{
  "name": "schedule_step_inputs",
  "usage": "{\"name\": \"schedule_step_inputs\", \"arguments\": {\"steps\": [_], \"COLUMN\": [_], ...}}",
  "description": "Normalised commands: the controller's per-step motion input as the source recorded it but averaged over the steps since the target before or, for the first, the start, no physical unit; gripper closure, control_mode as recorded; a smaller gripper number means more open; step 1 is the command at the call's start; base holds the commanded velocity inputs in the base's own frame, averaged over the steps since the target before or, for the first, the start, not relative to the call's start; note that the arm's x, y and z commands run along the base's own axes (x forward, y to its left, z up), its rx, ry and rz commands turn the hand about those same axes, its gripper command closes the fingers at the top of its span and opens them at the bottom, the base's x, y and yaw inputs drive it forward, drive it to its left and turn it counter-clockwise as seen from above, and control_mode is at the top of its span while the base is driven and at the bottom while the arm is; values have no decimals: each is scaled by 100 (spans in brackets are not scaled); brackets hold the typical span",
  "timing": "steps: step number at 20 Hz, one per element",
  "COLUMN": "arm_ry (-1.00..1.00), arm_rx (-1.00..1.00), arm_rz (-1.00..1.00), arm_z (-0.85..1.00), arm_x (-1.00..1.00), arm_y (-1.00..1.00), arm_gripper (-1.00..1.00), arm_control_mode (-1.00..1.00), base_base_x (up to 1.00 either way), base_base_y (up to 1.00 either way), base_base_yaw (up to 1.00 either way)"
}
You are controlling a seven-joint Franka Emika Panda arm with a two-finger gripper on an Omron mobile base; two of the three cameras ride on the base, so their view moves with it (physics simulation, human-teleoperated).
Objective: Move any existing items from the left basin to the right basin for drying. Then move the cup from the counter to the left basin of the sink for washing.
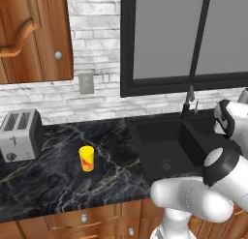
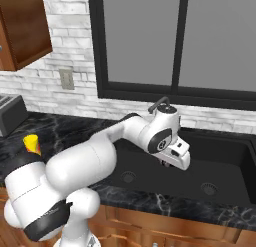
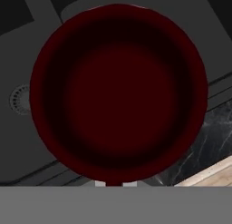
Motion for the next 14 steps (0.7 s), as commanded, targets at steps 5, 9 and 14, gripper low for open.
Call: {"name": "schedule_step_inputs", "arguments": {"steps": [5, 9, 14], "arm_ry": [1, 0, 0], "arm_rx": [0, 0, 0], "arm_rz": [-4, -3, -1], "arm_z": [-16, -18, -20], "arm_x": [34, 21, 15], "arm_y": [-19, -25, -20], "arm_gripper": [100, 100, 100], "arm_control_mode": [-100, -100, -100], "base_base_x": [0, 0, 0], "base_base_y": [0, 0, 0], "base_base_yaw": [0, 0, 0]}}
